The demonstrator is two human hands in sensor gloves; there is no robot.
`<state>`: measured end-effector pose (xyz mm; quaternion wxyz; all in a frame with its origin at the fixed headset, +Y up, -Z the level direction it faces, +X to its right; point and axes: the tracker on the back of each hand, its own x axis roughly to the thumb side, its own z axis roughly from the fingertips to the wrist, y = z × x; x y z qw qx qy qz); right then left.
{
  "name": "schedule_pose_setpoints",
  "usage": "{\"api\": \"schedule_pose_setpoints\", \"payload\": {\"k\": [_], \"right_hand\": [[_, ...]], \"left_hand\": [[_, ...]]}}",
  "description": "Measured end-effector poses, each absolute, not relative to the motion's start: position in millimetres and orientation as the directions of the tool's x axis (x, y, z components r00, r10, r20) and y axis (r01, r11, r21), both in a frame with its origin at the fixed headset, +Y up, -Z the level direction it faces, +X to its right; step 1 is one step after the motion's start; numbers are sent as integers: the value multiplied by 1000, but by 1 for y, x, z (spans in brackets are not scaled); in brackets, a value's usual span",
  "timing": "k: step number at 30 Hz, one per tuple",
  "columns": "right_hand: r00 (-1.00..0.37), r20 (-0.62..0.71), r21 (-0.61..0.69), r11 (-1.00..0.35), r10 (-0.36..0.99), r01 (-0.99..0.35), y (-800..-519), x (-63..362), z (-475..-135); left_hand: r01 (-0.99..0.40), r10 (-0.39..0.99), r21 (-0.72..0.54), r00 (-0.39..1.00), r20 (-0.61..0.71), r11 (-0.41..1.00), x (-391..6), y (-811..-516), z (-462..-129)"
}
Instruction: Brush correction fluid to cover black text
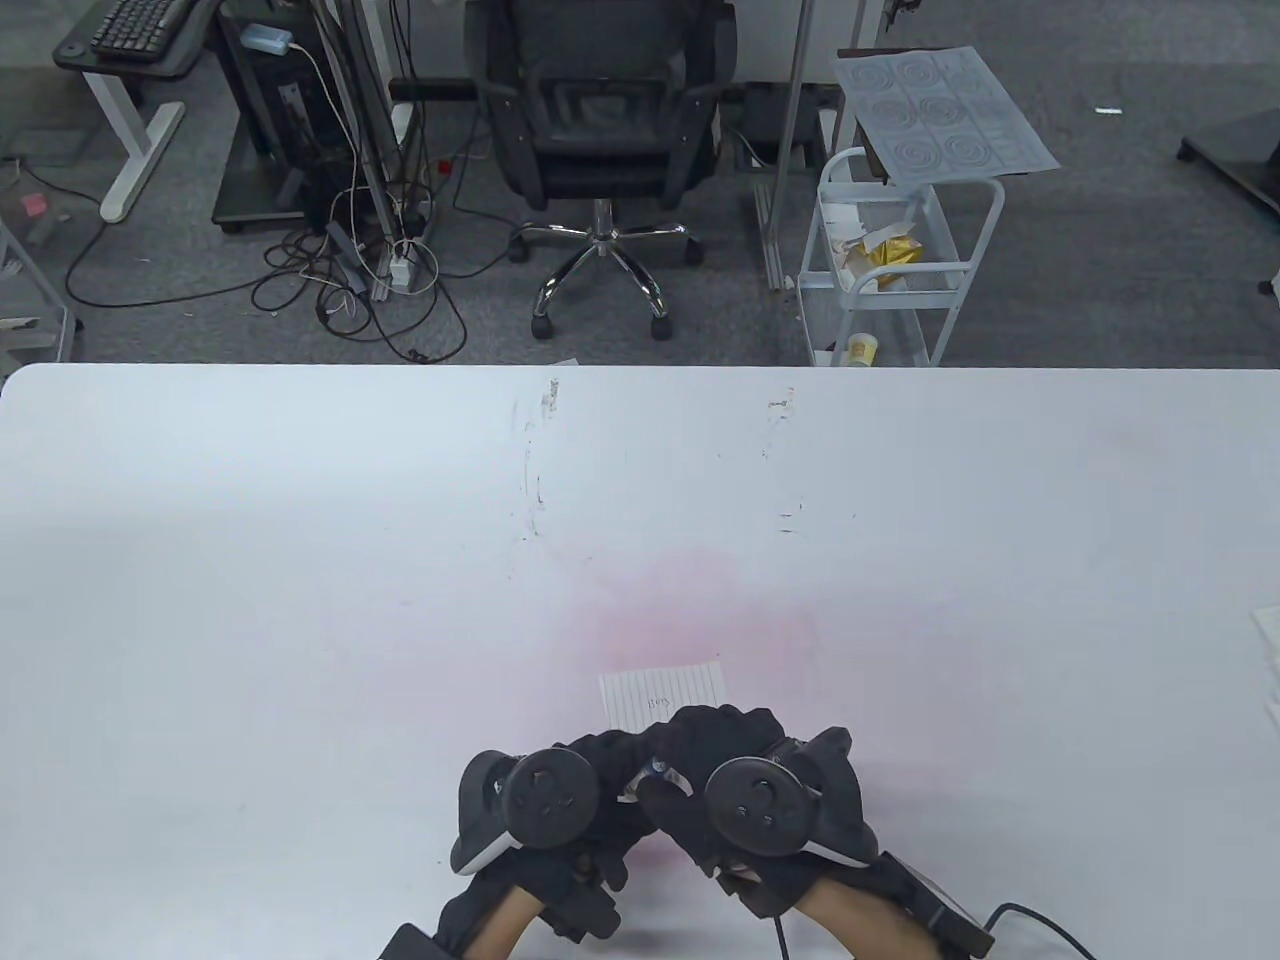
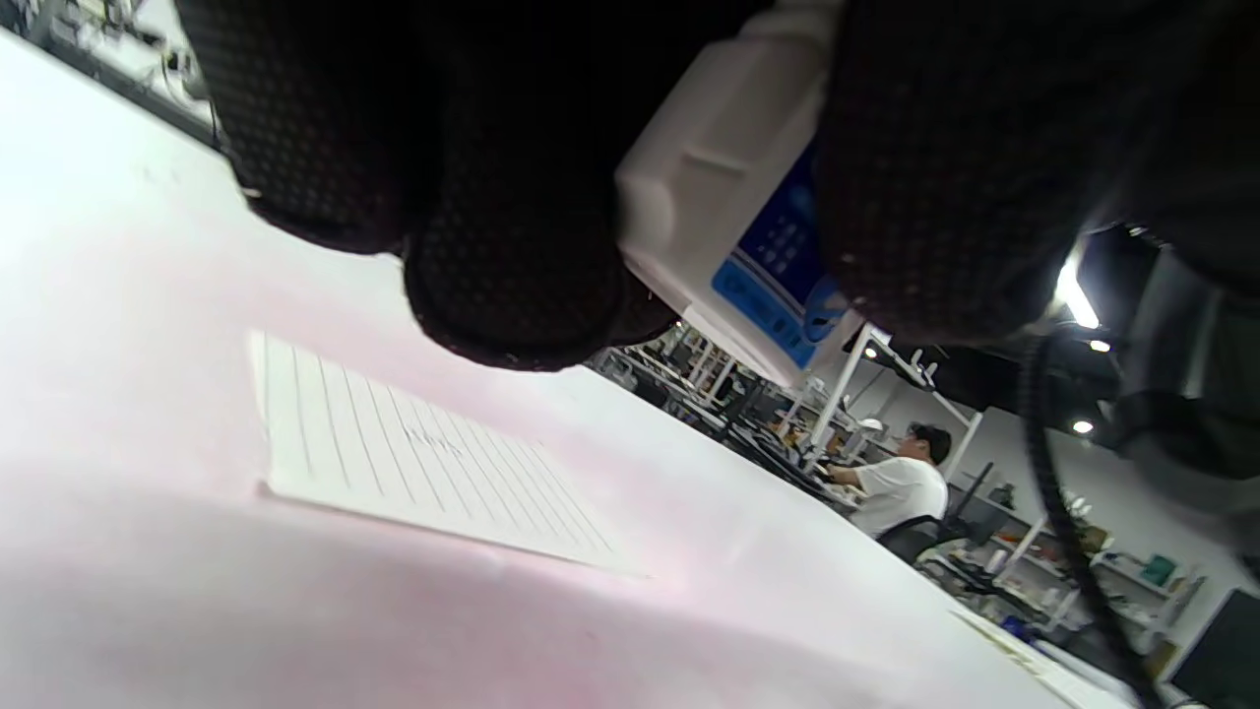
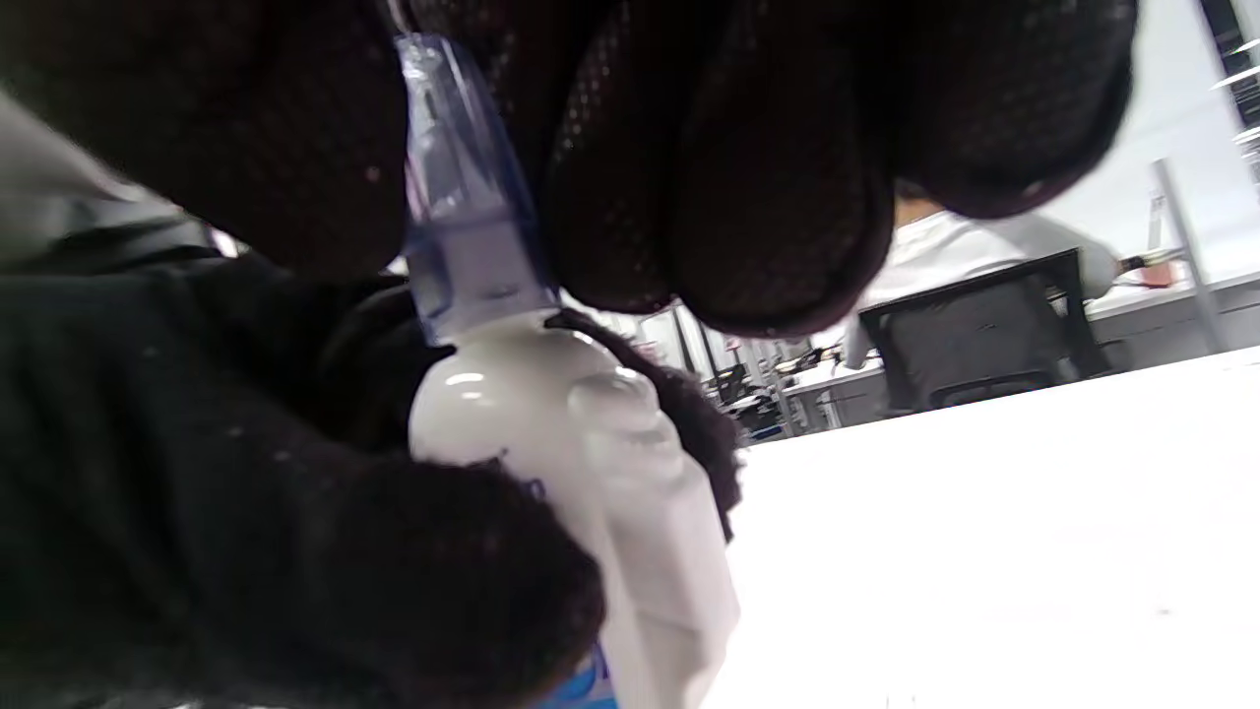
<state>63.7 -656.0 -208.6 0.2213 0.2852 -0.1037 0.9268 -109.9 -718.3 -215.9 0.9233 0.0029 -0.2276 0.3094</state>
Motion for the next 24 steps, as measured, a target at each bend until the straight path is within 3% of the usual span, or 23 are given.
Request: {"api": "schedule_pose_setpoints", "payload": {"k": [4,8,12,20,24], "right_hand": [[-733,524,10,-863,434,-505,-658,69,-213],[-771,470,-96,-844,430,-529,-659,72,-213],[-784,486,-148,-848,386,-509,-661,68,-209],[-667,612,-12,-839,424,-545,-659,65,-210],[-723,532,-69,-828,442,-557,-660,69,-210]], "left_hand": [[-592,586,-128,700,407,796,-112,-718,-216],[-568,550,-89,729,407,818,-111,-717,-214],[-526,505,-72,757,414,848,-109,-718,-213],[-552,547,-132,710,443,823,-111,-719,-214],[-570,560,-115,715,419,814,-114,-718,-215]]}}
